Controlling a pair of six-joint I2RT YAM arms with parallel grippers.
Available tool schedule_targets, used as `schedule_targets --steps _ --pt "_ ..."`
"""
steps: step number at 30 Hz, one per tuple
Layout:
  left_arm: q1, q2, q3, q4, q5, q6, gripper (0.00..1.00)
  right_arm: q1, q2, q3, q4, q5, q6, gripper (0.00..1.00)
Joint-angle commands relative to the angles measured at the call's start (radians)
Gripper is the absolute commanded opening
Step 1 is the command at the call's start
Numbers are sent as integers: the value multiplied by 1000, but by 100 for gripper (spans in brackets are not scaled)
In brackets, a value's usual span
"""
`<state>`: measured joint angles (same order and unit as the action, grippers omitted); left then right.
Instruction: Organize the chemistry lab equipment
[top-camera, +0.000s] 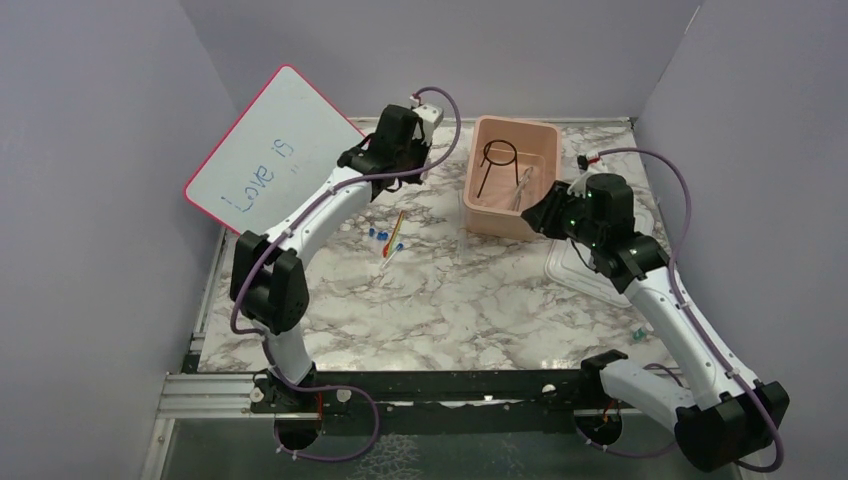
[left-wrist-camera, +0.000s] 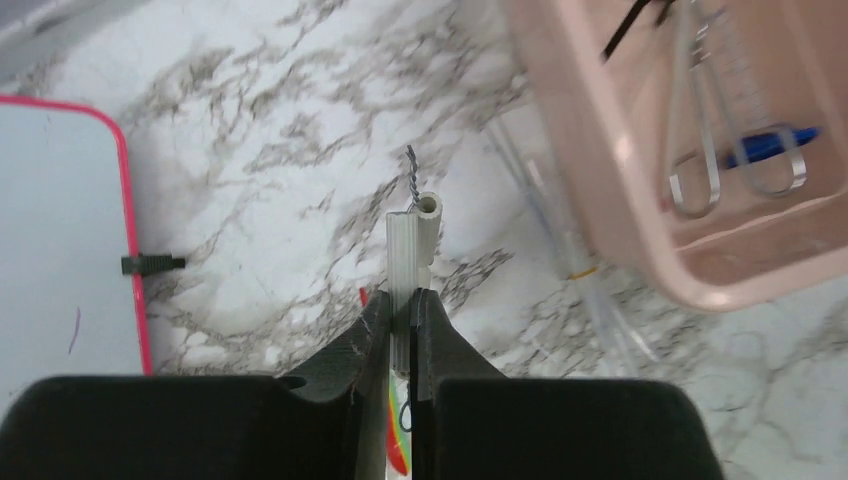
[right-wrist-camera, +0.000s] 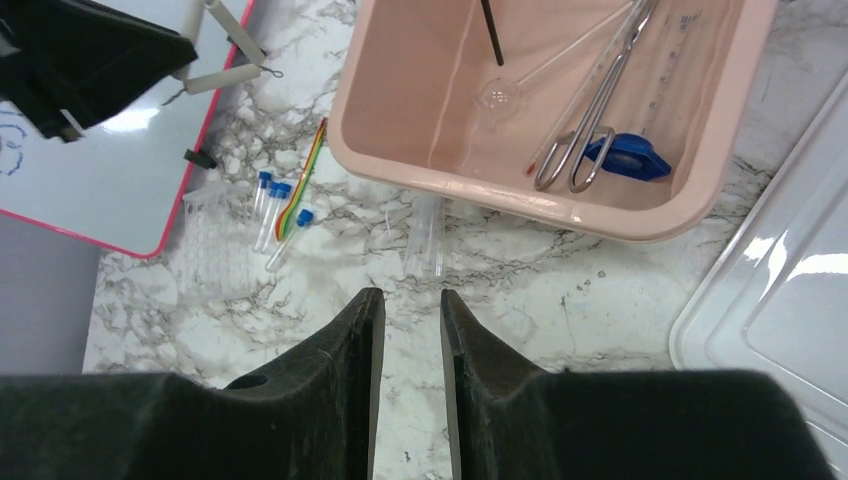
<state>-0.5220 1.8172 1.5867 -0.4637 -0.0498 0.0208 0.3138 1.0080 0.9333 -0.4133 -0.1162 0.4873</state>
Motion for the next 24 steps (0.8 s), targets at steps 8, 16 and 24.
schedule_targets --steps 8,16,24 --pt "-83 -67 214 8 317 -208 0 -3 -99 42 -22 174 39 31" --pt "-203 73 290 15 316 -275 0 -4 -161 13 -43 262 67 32" --pt "-217 265 376 19 298 -323 0 -4 -181 -10 -66 265 80 32"
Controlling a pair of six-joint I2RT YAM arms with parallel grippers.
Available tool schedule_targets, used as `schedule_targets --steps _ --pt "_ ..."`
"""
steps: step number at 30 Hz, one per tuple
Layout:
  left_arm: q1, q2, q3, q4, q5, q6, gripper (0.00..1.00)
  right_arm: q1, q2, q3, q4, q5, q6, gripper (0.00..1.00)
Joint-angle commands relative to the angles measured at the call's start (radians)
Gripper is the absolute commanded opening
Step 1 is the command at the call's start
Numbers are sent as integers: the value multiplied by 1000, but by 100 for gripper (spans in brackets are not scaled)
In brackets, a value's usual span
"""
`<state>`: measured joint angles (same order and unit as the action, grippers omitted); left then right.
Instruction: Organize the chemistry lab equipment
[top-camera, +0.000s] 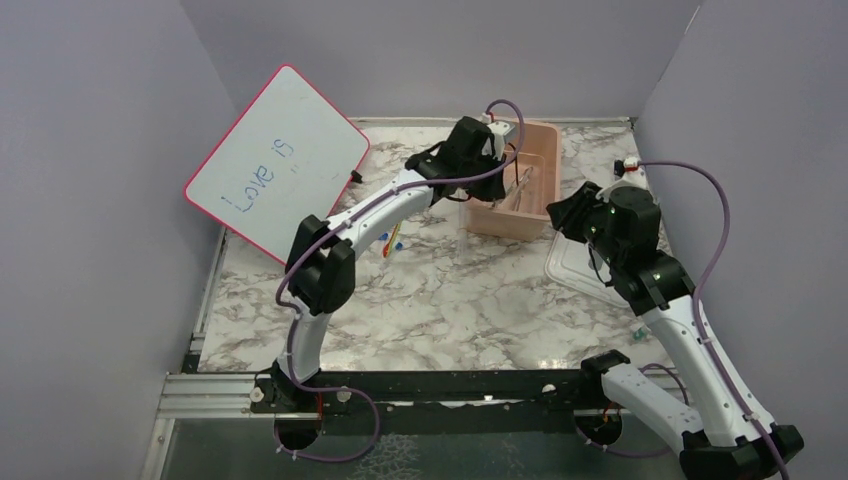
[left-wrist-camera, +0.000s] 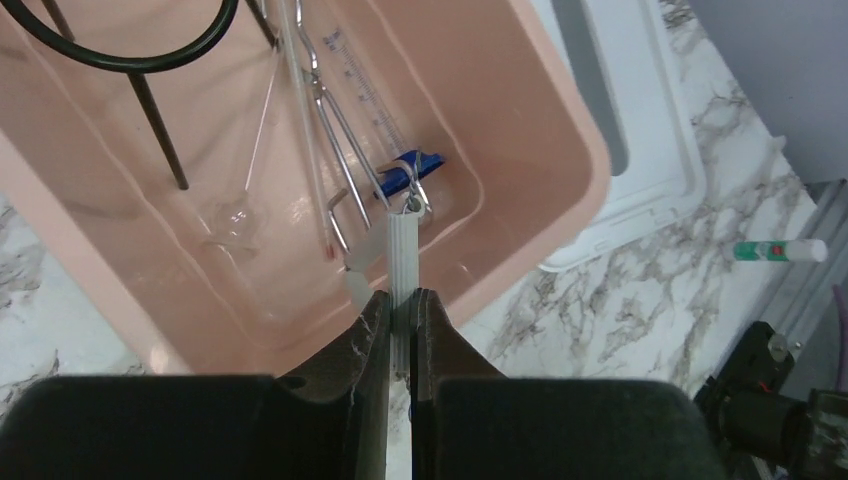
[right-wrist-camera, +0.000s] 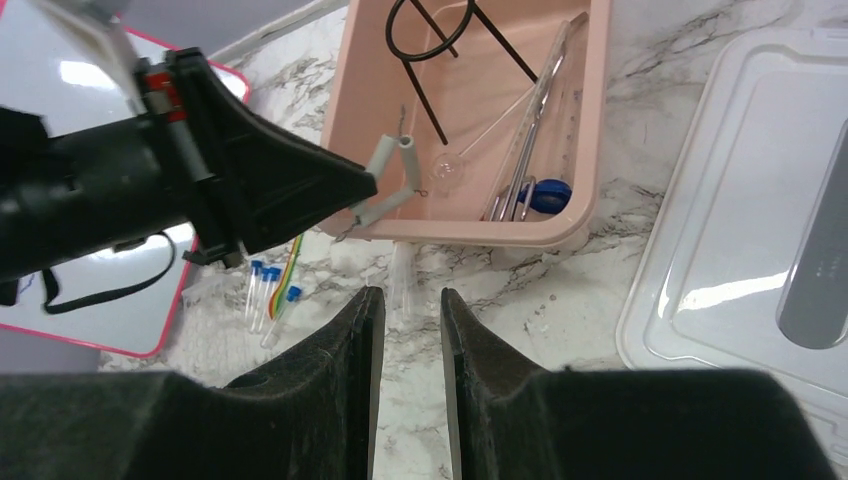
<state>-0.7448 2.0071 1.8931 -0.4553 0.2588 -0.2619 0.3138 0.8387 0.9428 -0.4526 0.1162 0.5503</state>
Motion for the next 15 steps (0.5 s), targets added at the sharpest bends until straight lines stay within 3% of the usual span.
schedule_targets --steps 1,13,15 --pt "5 93 82 10 -35 -40 0 -4 -13 -21 -31 32 18 32" --pt "8 257 187 -4 -151 -12 0 -4 -18 -28 -49 30 28 32" --pt "9 268 195 -11 -179 -6 5 -4 -14 -27 -49 30 28 32"
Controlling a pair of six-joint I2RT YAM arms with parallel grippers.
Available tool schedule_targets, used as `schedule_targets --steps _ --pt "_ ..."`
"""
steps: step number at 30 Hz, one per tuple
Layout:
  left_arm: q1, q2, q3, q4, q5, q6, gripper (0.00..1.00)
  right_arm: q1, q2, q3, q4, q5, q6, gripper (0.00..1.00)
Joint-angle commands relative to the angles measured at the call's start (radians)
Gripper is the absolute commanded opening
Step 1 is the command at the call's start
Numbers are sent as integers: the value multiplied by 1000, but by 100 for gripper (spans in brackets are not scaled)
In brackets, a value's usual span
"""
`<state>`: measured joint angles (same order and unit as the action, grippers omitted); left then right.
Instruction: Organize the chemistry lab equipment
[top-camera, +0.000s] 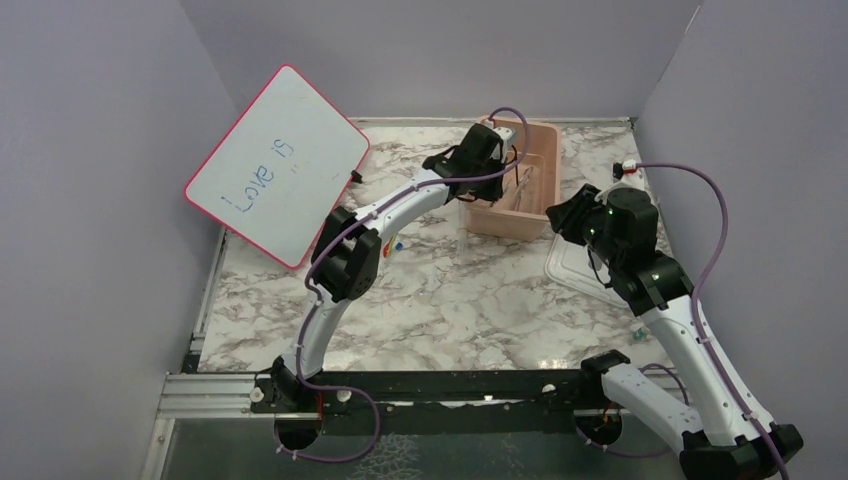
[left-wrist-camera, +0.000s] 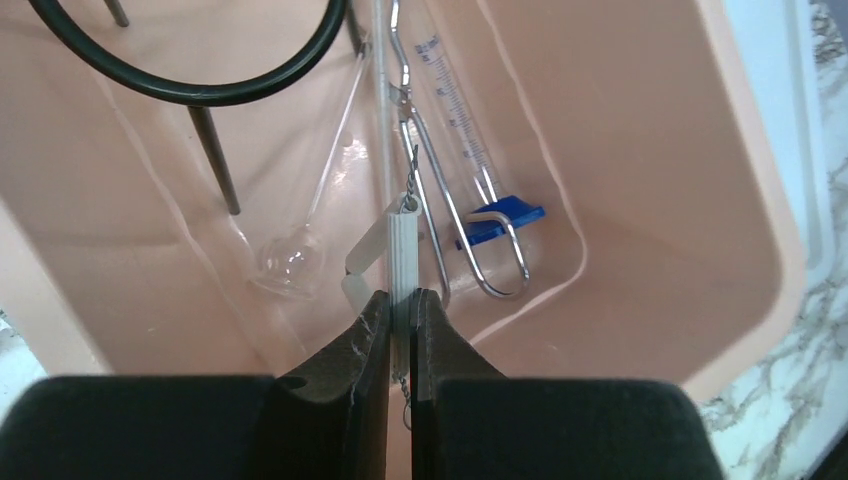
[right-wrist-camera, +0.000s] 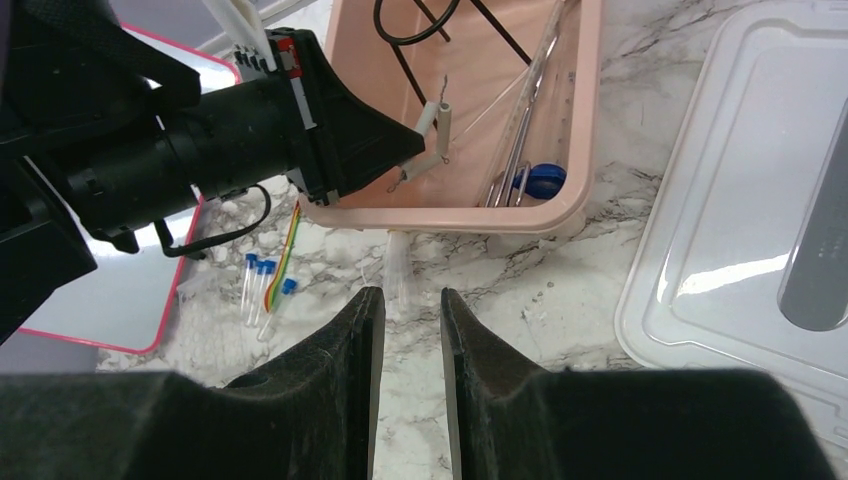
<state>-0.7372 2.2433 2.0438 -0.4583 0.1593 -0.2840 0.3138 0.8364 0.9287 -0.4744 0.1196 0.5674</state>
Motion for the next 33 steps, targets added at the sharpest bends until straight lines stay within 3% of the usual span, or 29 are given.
schedule_targets --steps 1,8,16,20,27,33 --pt "3 36 49 -11 -91 21 8 -3 -13 -14 -29 26 11 32" --pt "21 0 99 -57 -121 45 33 -4 -1 -16 -33 19 -3 32" --pt "33 -180 55 -92 -121 64 49 -4 36 -26 -18 -53 -46 34" --pt "50 -315 -69 -95 -151 68 57 -3 83 4 -22 -112 -101 35" --pt "60 -607 -344 -126 -245 32 63 4 122 16 12 -271 -141 38" --pt "60 -830 -582 -90 -390 19 71 149 212 33 24 -179 -124 42"
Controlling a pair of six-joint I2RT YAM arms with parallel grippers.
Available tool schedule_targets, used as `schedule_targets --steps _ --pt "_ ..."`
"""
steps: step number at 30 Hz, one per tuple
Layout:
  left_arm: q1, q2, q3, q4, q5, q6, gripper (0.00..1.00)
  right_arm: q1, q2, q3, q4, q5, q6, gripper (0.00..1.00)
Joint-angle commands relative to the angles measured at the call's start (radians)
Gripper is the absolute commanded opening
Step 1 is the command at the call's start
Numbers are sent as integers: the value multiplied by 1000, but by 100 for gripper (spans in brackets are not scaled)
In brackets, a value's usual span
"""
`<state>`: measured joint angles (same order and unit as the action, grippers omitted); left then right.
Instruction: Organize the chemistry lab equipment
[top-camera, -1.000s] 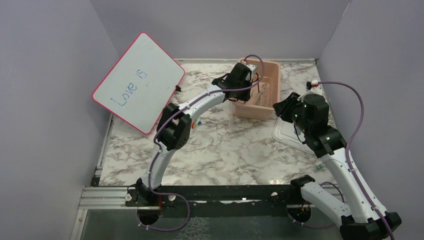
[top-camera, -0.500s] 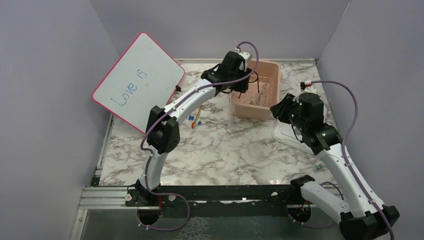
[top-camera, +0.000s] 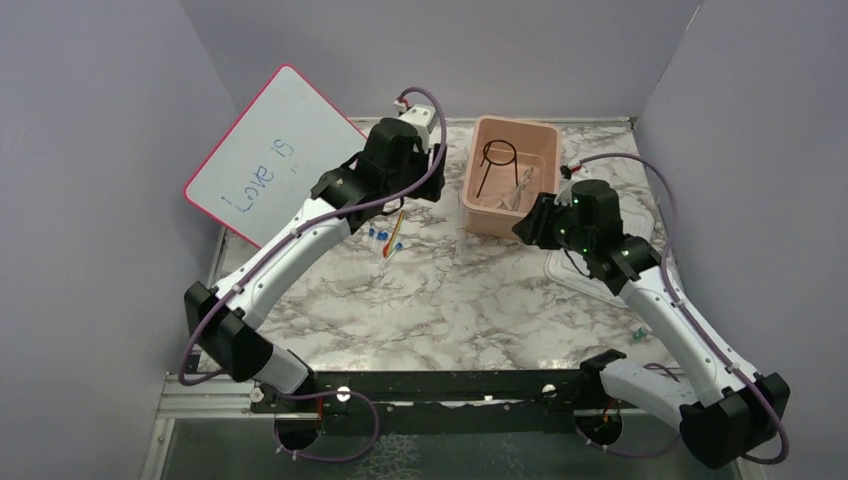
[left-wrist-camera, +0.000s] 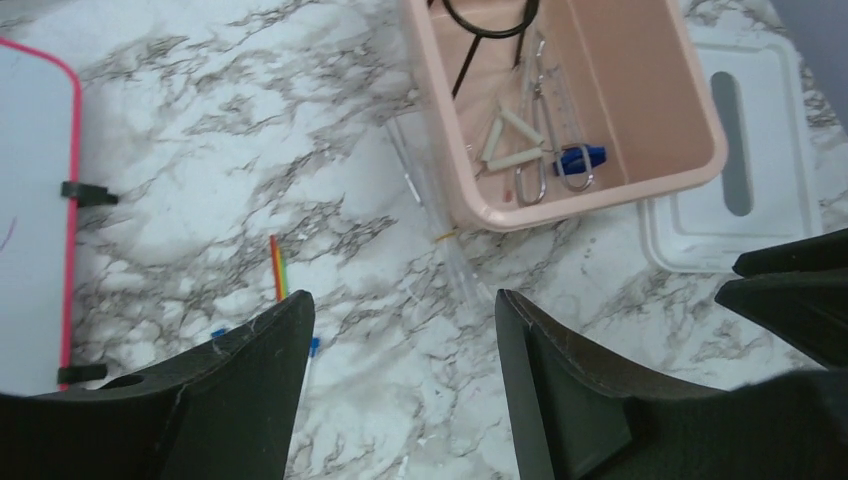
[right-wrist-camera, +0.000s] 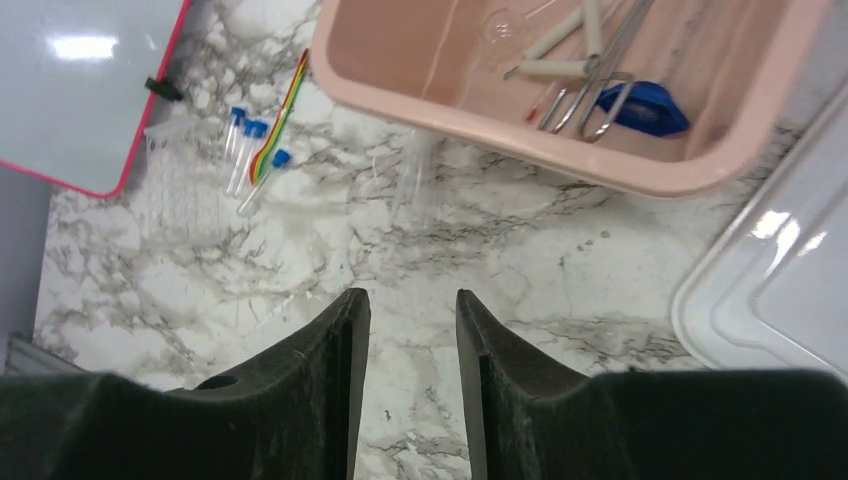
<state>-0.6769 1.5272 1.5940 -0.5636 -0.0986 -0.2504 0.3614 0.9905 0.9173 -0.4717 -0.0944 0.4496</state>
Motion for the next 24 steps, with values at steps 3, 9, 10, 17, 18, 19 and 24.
schedule_targets --steps 3,9,10,17,18,19,24 --pt "1 -214 -260 44 -219 -12 75 227 134 86 23 147 16 45" --pt "3 -404 -406 77 -403 -26 74 397 381 204 59 230 89 45" --pt "5 -448 -417 91 -419 -26 74 425 441 243 48 247 108 44" --pt "5 -674 -462 160 -489 7 75 520 800 490 100 313 224 41" --pt "5 -690 -462 156 -490 8 75 520 843 524 110 322 246 41" --pt "4 -704 -463 149 -486 9 75 519 884 553 127 332 249 40" --pt "4 -751 -449 114 -423 1 77 520 1083 707 137 401 273 37"
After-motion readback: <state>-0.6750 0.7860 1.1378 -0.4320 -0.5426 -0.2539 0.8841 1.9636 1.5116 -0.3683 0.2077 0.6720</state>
